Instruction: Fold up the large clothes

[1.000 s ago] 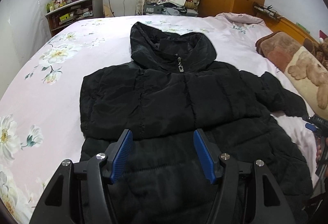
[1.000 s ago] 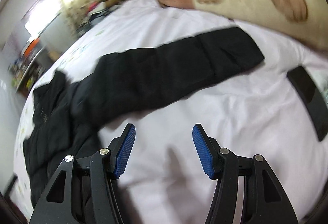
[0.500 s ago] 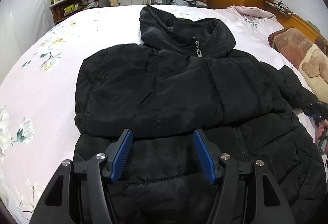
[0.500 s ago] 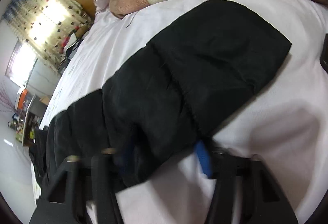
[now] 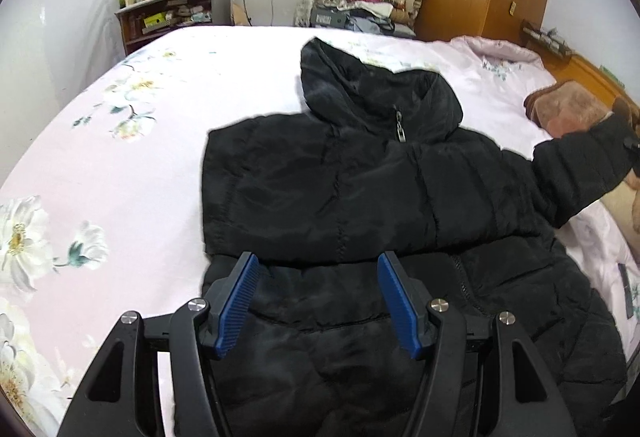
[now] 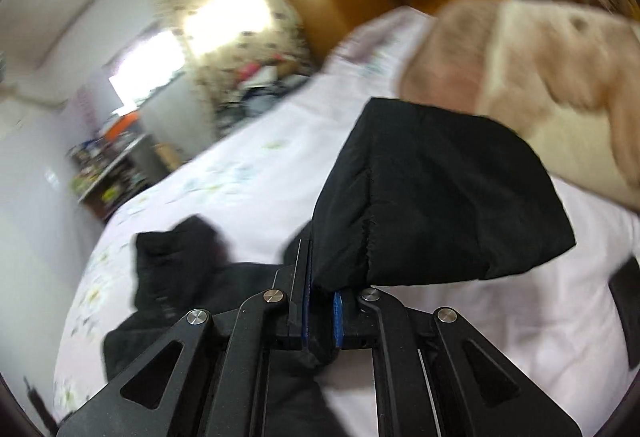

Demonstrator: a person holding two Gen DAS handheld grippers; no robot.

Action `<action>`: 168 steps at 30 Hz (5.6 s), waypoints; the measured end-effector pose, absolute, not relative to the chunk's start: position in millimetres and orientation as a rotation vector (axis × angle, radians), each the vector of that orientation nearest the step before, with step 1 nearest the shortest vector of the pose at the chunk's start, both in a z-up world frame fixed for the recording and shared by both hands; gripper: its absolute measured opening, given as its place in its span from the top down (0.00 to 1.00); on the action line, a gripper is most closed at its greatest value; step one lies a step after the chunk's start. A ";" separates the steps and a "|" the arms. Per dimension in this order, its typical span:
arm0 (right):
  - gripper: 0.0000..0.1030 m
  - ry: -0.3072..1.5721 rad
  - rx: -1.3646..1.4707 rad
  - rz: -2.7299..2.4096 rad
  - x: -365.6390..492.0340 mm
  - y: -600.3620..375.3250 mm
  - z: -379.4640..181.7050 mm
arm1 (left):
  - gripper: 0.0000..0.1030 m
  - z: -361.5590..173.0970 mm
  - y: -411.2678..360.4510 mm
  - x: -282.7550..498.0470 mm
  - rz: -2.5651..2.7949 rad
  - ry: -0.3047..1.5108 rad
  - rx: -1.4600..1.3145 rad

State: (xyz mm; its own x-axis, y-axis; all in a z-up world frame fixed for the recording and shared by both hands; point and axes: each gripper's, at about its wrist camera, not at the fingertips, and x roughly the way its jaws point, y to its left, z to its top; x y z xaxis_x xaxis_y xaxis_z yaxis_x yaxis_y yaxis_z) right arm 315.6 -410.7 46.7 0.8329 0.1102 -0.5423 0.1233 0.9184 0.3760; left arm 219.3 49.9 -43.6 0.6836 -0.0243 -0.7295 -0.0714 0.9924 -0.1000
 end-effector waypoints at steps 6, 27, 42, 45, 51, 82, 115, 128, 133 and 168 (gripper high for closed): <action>0.92 0.621 0.299 0.179 316.7 -310.4 70.3 | 0.38 -26.2 74.7 207.2 0.046 0.777 -0.164; 0.44 0.872 0.079 0.581 309.6 -137.9 -43.1 | 0.38 -29.5 102.6 219.0 0.062 0.765 -0.246; 0.78 0.905 0.088 0.131 372.7 -292.1 -83.6 | 0.71 -112.1 -10.7 354.1 -0.057 0.896 -0.064; 0.83 0.961 0.029 0.118 382.6 -286.8 -121.1 | 0.70 -128.9 -3.9 354.1 -0.065 0.888 -0.095; 0.83 0.983 -0.016 0.084 386.9 -281.5 -118.4 | 0.70 -111.9 -5.2 355.1 -0.063 0.918 -0.076; 0.81 0.957 0.064 0.146 374.6 -305.6 -104.5 | 0.71 -119.5 95.5 341.8 0.118 0.869 -0.096; 0.44 1.070 0.340 0.138 153.1 -387.1 -91.3 | 0.35 -107.3 107.8 102.6 0.083 0.984 -0.197; 0.86 1.148 0.321 0.195 144.0 -365.1 -95.4 | 0.86 -103.4 100.5 88.4 0.066 1.006 -0.153; 0.86 1.191 0.256 0.204 107.0 -362.2 -83.0 | 0.86 -94.0 103.1 50.6 0.020 1.017 -0.129; 0.49 0.853 0.175 0.394 374.4 -234.1 19.5 | 0.36 16.7 82.9 335.7 -0.129 0.740 -0.138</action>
